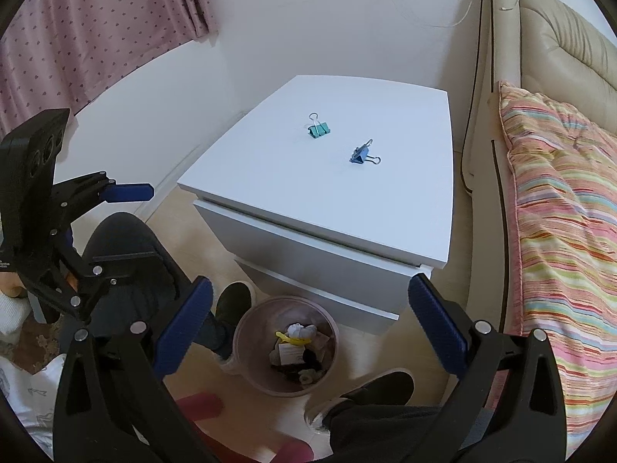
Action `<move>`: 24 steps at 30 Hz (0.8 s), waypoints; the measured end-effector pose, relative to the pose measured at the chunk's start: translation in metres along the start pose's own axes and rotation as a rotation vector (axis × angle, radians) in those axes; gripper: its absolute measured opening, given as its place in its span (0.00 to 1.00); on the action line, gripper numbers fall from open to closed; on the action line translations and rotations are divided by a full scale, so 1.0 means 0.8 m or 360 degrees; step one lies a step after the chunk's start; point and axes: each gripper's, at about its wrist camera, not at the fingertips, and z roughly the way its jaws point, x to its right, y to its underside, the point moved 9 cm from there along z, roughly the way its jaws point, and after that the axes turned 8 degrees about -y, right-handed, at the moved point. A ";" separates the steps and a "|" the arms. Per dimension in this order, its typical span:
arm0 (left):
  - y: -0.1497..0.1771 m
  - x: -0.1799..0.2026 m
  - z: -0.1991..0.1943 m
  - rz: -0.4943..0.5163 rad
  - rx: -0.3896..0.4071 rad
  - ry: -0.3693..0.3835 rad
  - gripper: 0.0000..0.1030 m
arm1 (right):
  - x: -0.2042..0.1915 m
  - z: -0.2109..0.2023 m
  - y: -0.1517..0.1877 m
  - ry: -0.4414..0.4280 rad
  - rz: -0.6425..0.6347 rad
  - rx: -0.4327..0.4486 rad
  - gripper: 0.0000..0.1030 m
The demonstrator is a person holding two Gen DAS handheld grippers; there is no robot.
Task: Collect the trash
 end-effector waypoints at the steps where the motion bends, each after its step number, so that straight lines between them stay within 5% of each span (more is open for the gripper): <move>1: 0.000 -0.001 0.000 -0.0006 0.0002 0.0000 0.92 | -0.001 0.000 -0.001 -0.0001 -0.0002 0.0001 0.96; 24: -0.041 -0.035 0.000 -0.0047 0.0058 -0.0024 0.93 | 0.005 0.006 -0.065 -0.0028 -0.0160 -0.0037 0.96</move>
